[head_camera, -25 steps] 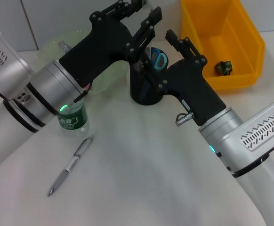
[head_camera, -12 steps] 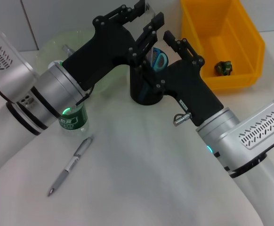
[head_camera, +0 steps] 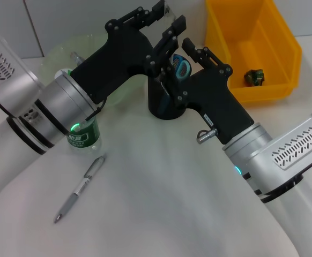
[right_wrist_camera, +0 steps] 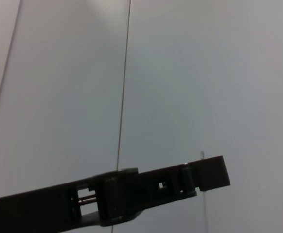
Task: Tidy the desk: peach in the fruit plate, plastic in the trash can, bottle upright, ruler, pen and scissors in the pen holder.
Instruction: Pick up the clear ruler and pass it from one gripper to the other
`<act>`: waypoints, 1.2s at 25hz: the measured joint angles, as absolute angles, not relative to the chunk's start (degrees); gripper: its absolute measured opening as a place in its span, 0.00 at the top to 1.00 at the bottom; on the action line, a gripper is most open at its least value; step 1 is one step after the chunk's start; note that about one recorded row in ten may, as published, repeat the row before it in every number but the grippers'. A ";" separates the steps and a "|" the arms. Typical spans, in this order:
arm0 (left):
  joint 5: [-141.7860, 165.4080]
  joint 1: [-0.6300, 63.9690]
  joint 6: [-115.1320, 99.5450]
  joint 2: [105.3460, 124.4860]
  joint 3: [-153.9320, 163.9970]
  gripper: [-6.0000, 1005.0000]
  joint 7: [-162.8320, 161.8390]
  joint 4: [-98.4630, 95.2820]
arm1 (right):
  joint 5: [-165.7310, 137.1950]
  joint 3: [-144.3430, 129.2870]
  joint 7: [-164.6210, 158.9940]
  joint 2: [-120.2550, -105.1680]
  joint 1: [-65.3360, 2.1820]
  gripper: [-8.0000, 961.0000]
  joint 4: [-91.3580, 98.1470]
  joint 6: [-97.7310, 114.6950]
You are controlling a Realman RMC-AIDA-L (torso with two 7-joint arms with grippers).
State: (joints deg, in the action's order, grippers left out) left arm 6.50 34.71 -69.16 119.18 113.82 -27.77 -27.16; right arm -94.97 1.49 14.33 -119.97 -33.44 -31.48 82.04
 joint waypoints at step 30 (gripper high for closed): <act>6.42 34.63 -69.17 119.18 114.05 0.57 -27.78 -27.28 | -95.02 3.07 14.20 -119.97 -34.27 0.65 -32.73 79.31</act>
